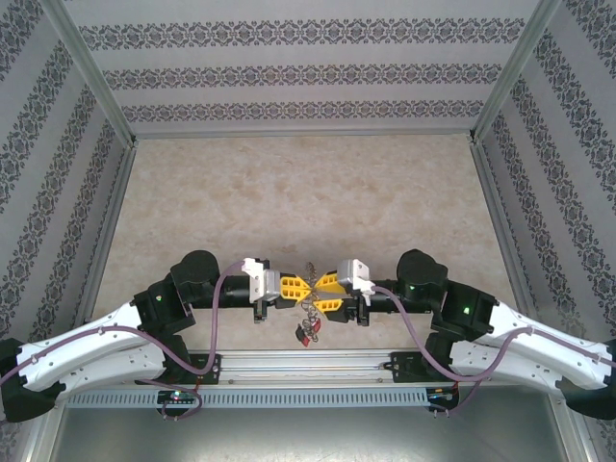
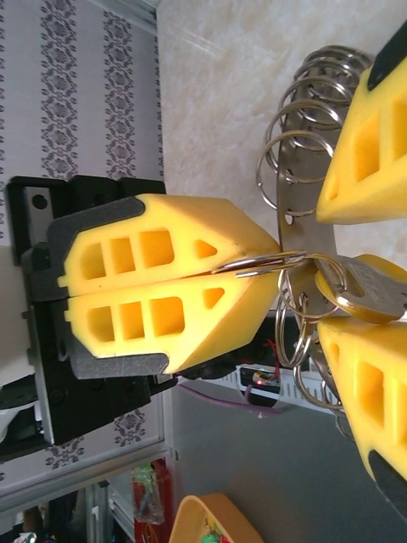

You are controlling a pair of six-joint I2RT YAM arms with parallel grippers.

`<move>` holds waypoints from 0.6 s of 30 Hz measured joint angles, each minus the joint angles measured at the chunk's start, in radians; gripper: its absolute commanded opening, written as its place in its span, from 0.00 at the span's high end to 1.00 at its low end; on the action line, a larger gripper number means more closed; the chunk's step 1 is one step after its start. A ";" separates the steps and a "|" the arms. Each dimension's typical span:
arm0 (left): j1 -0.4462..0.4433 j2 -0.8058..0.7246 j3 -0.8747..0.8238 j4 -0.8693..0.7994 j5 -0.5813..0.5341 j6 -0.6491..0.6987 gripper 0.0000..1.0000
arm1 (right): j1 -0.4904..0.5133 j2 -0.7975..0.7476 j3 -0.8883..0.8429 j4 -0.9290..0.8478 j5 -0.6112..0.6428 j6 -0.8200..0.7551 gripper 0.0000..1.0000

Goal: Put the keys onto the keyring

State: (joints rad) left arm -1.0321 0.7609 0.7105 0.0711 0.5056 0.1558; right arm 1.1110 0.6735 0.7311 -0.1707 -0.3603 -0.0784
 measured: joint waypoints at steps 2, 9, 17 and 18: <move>0.000 0.000 -0.002 0.010 0.005 -0.005 1.00 | 0.000 -0.013 0.000 0.000 0.000 0.000 0.63; 0.000 0.000 -0.002 0.013 0.016 -0.008 1.00 | 0.002 -0.022 0.009 0.003 0.003 -0.001 0.60; 0.000 -0.001 -0.002 0.012 0.019 -0.008 1.00 | 0.006 0.016 0.026 0.025 -0.002 -0.014 0.81; 0.000 -0.002 -0.002 0.012 0.019 -0.008 1.00 | 0.006 0.016 0.027 0.027 -0.001 -0.016 0.83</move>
State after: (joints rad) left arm -1.0321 0.7586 0.7086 0.0830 0.5247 0.1478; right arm 1.1172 0.6899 0.7578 -0.1440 -0.3611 -0.0940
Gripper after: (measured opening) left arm 0.046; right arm 0.211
